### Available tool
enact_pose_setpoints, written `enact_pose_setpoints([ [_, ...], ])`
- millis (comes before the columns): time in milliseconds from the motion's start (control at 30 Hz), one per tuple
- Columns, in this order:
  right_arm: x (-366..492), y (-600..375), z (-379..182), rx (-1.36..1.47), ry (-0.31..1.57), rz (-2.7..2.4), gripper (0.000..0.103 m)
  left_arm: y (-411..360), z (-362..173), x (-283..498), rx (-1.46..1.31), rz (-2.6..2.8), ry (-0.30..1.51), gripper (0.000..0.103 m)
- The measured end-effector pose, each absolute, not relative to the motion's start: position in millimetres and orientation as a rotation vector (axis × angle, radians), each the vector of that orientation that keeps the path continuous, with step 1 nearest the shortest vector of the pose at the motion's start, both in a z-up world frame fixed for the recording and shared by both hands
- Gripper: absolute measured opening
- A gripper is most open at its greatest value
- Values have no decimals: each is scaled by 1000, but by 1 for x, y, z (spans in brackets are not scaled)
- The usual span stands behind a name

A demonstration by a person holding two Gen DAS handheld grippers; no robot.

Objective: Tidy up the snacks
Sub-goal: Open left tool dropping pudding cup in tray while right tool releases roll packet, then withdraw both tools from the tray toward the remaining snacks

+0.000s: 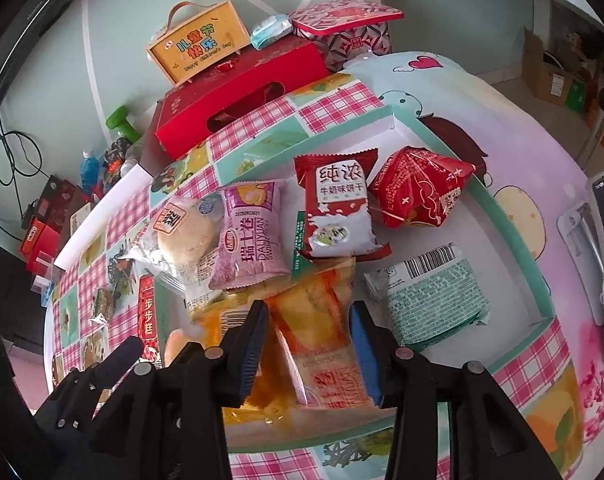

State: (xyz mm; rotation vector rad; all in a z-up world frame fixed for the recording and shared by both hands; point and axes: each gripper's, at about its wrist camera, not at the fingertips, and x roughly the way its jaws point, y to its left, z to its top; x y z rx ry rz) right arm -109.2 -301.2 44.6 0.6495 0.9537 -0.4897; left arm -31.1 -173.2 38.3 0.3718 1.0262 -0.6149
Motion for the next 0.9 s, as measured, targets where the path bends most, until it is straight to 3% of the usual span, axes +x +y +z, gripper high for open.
enact_pose_setpoints([
  [100, -108, -299, 46, 642, 955, -489, 48, -171, 41, -30, 362, -608, 1024, 67],
  [167, -107, -299, 46, 638, 954, -491, 65, -167, 43, -28, 352, -594, 1023, 75],
  [200, -107, -299, 46, 633, 954, -496, 69, -165, 44, -27, 348, -585, 1021, 77],
  [400, -104, -299, 45, 613, 963, -506, 75, -148, 44, -10, 282, -472, 1052, 80],
  [600, -101, -296, 45, 589, 963, -507, 89, -124, 41, 5, 209, -336, 1062, 86],
  [700, -99, -292, 46, 563, 963, -505, 93, -113, 39, 12, 172, -289, 1071, 97],
  [900, -94, -281, 49, 523, 960, -489, 103, -98, 39, 20, 160, -245, 1062, 97],
])
